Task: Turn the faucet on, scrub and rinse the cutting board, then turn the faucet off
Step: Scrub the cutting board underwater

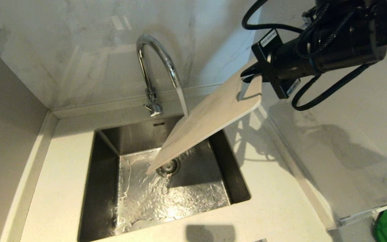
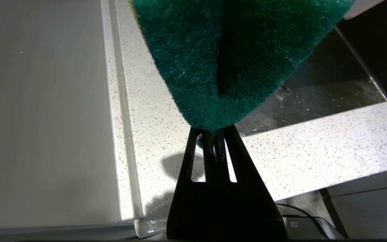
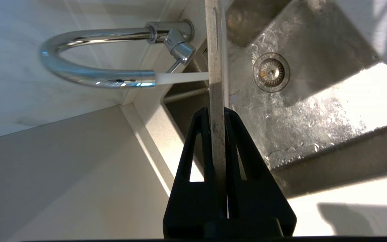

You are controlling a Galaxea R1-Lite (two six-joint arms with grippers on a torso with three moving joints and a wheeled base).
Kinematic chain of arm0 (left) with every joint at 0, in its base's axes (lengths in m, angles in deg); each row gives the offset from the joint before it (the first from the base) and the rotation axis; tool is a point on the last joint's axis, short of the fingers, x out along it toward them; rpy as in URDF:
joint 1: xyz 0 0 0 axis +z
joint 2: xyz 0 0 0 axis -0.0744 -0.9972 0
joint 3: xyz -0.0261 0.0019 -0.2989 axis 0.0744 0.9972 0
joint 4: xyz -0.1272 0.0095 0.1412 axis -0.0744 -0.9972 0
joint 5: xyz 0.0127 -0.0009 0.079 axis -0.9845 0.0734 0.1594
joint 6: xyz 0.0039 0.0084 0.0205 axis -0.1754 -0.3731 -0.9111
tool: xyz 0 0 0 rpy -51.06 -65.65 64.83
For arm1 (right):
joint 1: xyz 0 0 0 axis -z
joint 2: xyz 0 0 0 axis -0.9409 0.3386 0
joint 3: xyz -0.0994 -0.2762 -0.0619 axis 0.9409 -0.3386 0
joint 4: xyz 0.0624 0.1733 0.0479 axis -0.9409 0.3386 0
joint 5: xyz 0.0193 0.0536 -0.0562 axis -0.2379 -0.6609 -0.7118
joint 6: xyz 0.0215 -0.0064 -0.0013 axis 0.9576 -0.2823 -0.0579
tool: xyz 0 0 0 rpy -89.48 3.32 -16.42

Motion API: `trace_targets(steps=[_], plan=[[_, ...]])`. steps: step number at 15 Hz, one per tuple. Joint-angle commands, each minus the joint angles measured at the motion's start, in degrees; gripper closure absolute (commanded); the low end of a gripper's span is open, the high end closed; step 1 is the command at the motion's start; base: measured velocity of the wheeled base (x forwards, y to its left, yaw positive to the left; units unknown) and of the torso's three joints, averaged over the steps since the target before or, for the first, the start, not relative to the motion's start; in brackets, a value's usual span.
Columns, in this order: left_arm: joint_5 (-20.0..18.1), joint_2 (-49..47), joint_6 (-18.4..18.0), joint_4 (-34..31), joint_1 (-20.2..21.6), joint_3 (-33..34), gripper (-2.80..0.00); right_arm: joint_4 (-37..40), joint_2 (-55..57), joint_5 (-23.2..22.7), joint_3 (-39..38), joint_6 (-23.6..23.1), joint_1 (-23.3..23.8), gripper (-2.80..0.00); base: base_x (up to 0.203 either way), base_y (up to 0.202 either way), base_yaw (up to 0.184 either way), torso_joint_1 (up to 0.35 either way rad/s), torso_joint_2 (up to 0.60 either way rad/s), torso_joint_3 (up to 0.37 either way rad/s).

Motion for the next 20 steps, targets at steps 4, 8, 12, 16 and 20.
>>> trace_targets(steps=[4,8,12,16,20], plan=[[-0.05,-0.05,-0.08,-0.03,-0.03,-0.02,0.00,-2.52,5.95,0.10,-0.01,0.80,-0.91,0.00,0.000,0.000,0.000,0.000,0.00,0.000],[-0.01,-0.05,0.09,-0.03,0.03,-0.02,0.00,-2.65,5.66,0.27,-0.01,0.91,-0.91,0.00,0.000,0.000,0.000,0.000,0.00,0.000],[0.05,-0.05,-0.61,-0.78,0.01,-0.33,0.00,1.49,-0.72,0.30,-0.01,-2.80,-0.91,0.00,0.000,0.000,0.000,0.000,0.00,0.000],[-0.91,-0.78,-1.50,-5.20,0.00,-2.96,0.00,16.51,-11.32,0.05,-0.01,-9.39,-0.91,0.00,0.000,0.000,0.000,0.000,0.00,0.000],[-4.01,-8.72,-3.59,-8.44,-0.03,-5.02,0.00,22.30,-17.06,0.01,-2.12,-9.85,-0.91,0.00,0.000,0.000,0.000,0.000,0.00,0.000]])
